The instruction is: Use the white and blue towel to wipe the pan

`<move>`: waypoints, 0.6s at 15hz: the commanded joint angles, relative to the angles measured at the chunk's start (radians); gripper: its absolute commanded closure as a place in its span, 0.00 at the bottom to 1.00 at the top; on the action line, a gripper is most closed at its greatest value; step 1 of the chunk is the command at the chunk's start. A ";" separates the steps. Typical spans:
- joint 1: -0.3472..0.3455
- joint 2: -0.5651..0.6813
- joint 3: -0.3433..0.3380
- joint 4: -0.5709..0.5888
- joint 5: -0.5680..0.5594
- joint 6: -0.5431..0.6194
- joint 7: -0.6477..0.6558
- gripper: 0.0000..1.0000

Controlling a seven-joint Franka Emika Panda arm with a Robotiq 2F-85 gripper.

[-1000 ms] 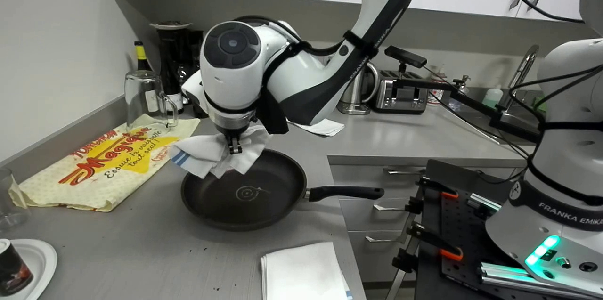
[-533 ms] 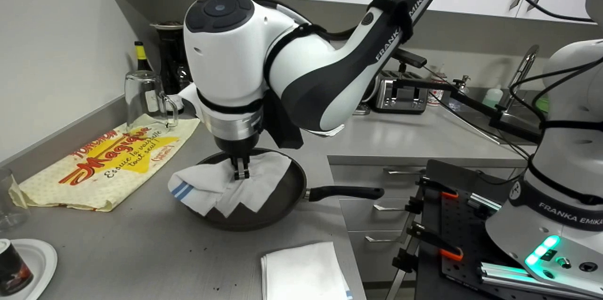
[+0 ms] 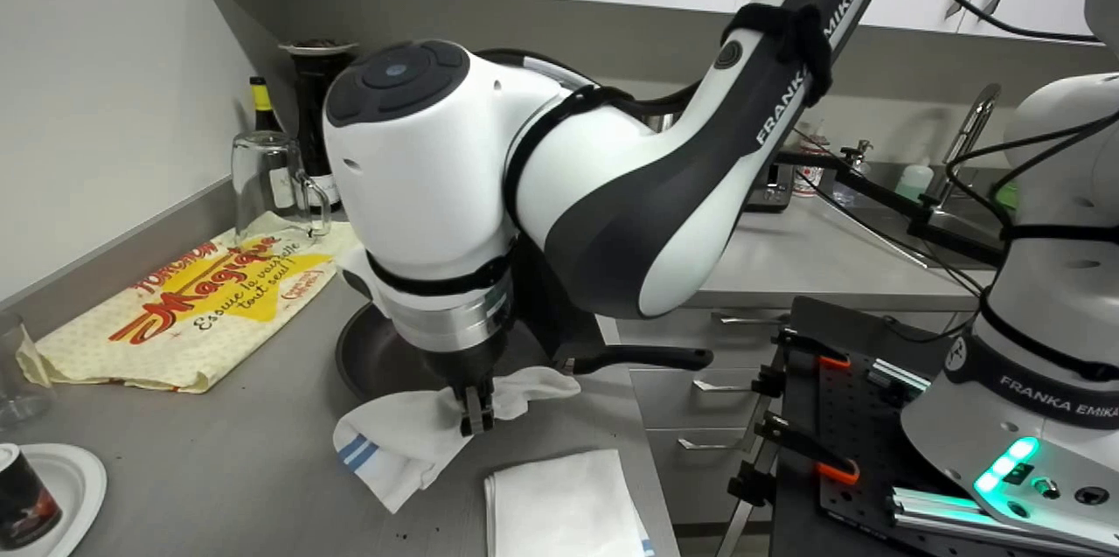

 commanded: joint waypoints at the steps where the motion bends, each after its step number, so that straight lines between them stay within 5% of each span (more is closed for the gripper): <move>1: 0.028 -0.016 0.023 -0.002 0.084 -0.026 -0.045 0.96; 9: 0.004 0.003 0.061 0.010 0.334 0.027 -0.161 0.96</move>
